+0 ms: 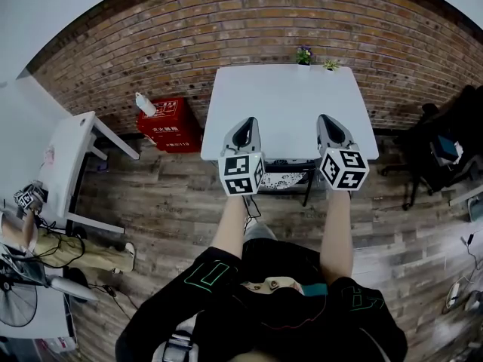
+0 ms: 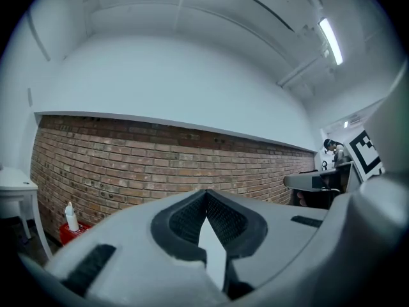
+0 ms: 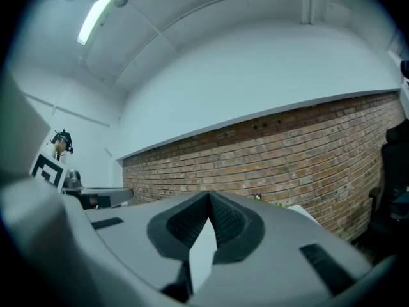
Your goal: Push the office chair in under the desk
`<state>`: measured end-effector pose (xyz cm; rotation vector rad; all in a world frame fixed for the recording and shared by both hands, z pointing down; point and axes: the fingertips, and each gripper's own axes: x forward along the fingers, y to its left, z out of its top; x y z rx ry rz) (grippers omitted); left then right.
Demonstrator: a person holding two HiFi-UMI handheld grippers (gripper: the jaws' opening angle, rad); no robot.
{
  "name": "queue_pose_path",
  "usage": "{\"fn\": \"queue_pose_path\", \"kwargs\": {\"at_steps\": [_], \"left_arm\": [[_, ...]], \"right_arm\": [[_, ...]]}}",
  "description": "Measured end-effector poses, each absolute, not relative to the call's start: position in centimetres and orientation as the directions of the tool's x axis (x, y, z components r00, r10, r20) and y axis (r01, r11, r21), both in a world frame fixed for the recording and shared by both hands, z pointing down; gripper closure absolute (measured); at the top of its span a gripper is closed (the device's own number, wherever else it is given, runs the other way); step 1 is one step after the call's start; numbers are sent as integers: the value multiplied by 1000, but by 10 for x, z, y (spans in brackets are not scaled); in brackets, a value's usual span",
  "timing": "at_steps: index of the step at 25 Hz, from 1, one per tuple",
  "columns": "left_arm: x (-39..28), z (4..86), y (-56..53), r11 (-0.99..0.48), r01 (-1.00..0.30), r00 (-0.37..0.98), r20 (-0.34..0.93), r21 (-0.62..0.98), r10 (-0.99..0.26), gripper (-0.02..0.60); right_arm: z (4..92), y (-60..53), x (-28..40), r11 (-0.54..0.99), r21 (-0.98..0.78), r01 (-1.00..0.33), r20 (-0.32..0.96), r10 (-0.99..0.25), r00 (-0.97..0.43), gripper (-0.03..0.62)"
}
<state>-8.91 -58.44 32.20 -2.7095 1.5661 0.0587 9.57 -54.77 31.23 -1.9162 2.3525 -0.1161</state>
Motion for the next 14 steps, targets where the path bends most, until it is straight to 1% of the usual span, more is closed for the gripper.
{"fn": "queue_pose_path", "kwargs": {"at_steps": [5,14], "left_arm": [[-89,325,-585,-500,-866,500,-37,15,-865,574],[-91,326,-588,-483,-875,482,-44,18,-875,574]], "right_arm": [[304,-546,98,199,-108,-974,-54,-980,-194,589],[305,-549,101,189,-99,-977,-44,-982,-185,589]]}}
